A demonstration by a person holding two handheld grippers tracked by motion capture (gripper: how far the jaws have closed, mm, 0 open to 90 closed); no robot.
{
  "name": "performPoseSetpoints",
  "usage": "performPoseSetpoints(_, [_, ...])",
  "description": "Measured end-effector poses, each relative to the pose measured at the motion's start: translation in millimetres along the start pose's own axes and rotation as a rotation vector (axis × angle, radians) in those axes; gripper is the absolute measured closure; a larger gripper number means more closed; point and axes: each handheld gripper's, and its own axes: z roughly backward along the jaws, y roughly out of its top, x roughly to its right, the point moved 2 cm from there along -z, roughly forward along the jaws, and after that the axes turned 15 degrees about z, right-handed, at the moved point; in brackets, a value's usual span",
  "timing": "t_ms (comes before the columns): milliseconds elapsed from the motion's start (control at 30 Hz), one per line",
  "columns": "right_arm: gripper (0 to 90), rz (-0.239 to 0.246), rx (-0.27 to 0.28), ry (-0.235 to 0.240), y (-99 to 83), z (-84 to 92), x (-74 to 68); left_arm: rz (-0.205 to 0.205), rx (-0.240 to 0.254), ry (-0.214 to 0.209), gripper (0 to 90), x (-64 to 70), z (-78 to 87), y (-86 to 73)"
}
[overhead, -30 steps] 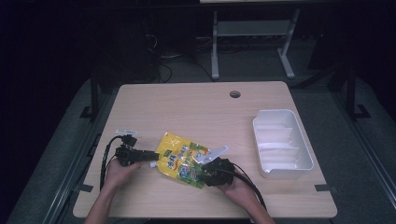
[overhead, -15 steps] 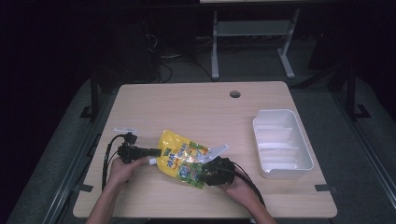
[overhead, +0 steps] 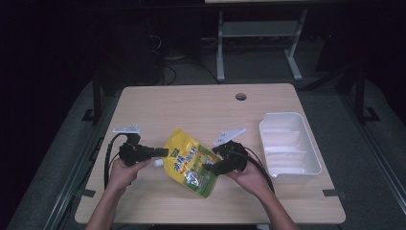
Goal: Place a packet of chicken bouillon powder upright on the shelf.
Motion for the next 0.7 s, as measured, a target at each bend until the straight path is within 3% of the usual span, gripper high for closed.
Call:
performPoseSetpoints(200, [24.9, -0.001, 0.019, 0.037, 14.5, -0.5, 15.1, -0.045, -0.015, -0.024, 90.0, 13.1, 0.3, 2.2])
performPoseSetpoints(467, [21.6, 0.016, 0.009, 0.146, 26.5, -21.4, 23.0, -0.1, -0.03, -0.046, 90.0, 28.8, -0.9, 3.6])
performPoseSetpoints(700, [25.3, -0.01, 0.028, 0.253, 25.9, -33.0, 30.0, -0.129, -0.047, -0.058, 90.0, 36.3, -4.3, 3.1])
